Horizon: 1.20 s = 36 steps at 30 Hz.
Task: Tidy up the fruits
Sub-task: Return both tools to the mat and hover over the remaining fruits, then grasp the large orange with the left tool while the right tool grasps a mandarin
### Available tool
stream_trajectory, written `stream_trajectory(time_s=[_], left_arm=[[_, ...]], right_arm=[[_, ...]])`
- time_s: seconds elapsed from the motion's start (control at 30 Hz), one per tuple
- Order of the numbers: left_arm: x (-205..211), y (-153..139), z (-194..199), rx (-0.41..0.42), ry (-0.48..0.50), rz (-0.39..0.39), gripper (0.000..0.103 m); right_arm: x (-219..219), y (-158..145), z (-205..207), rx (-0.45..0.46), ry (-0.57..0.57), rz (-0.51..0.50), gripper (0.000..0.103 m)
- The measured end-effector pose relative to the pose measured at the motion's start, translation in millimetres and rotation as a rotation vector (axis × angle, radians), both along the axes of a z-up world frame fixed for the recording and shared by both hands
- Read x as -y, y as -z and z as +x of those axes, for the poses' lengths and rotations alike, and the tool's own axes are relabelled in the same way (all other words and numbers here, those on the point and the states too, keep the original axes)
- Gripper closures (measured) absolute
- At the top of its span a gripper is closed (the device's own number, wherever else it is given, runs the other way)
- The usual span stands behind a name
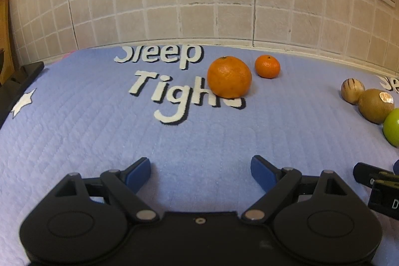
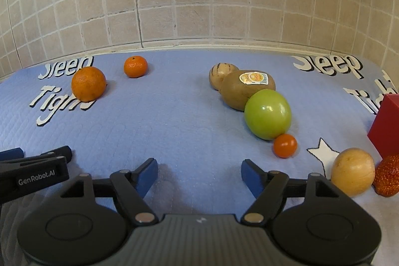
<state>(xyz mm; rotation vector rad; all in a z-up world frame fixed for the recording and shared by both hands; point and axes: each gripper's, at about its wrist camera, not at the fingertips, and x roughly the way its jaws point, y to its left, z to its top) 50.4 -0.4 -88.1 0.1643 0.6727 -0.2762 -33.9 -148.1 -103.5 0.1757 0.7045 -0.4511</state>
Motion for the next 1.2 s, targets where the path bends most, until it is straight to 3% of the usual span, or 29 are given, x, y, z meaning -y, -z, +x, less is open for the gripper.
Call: stream_trajectory(time_s=[1.03,1.2], left_arm=[[0.2,-1.0,-0.4,0.0,0.002,0.011,0.0],[5.4,-3.3,0.2,-0.004,0.008,0.048,0.0]], right_arm=[[-3.8,1.1,3.9,-0.013,-0.003,-0.01,0.021],[-4.2,-0.8,4.6,-0.025,-0.003,-0.015,0.021]])
